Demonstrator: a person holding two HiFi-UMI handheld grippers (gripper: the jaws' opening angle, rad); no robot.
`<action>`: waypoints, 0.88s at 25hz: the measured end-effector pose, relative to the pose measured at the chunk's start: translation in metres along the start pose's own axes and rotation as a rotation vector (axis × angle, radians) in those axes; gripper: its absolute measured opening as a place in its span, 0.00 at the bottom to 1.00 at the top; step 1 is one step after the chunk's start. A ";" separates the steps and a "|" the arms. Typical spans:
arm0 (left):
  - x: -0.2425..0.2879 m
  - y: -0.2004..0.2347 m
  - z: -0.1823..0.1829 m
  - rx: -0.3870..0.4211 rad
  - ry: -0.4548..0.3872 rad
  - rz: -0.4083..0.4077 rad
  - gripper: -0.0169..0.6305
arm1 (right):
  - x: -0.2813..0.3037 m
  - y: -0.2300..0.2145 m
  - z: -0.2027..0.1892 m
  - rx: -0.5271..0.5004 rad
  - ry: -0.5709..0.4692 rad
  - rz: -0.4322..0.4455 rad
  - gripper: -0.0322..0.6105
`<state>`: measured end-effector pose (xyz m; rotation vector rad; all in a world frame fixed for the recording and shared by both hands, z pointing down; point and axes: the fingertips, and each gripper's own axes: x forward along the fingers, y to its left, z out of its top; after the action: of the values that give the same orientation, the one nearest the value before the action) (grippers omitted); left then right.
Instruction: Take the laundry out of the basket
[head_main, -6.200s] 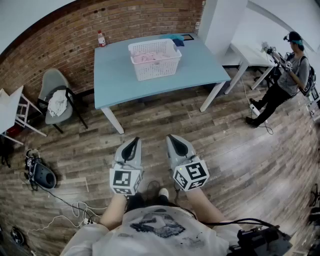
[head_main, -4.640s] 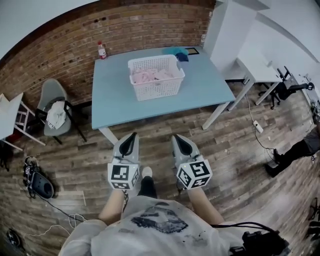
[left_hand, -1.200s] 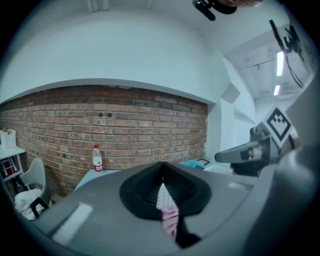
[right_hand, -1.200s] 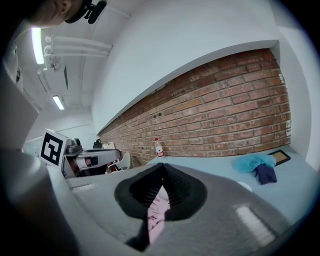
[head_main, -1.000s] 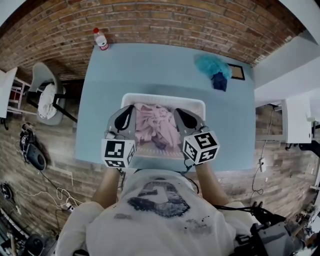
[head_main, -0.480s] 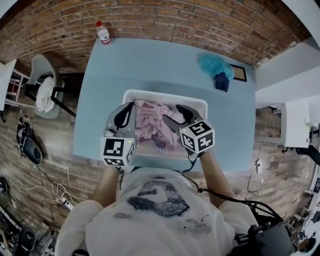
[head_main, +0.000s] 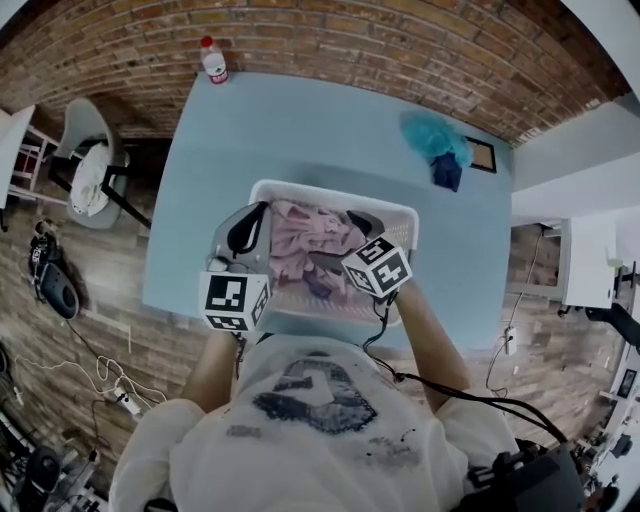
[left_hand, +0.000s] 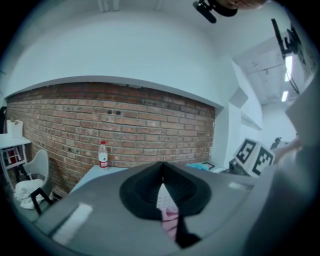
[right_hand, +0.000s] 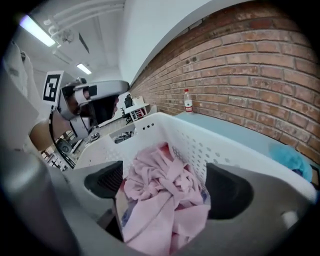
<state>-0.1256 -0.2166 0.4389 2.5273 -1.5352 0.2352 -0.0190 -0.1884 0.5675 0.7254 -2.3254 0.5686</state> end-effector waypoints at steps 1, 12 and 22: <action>0.000 0.001 0.000 -0.002 -0.002 0.003 0.01 | 0.006 0.001 -0.005 -0.016 0.026 0.012 0.85; -0.004 0.012 -0.001 -0.021 -0.010 0.031 0.01 | 0.054 0.006 -0.048 -0.146 0.240 0.057 0.87; -0.007 0.018 -0.001 -0.023 -0.009 0.041 0.01 | 0.075 0.000 -0.069 -0.239 0.357 0.056 0.87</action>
<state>-0.1450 -0.2183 0.4395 2.4852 -1.5850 0.2109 -0.0377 -0.1763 0.6666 0.4103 -2.0383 0.3976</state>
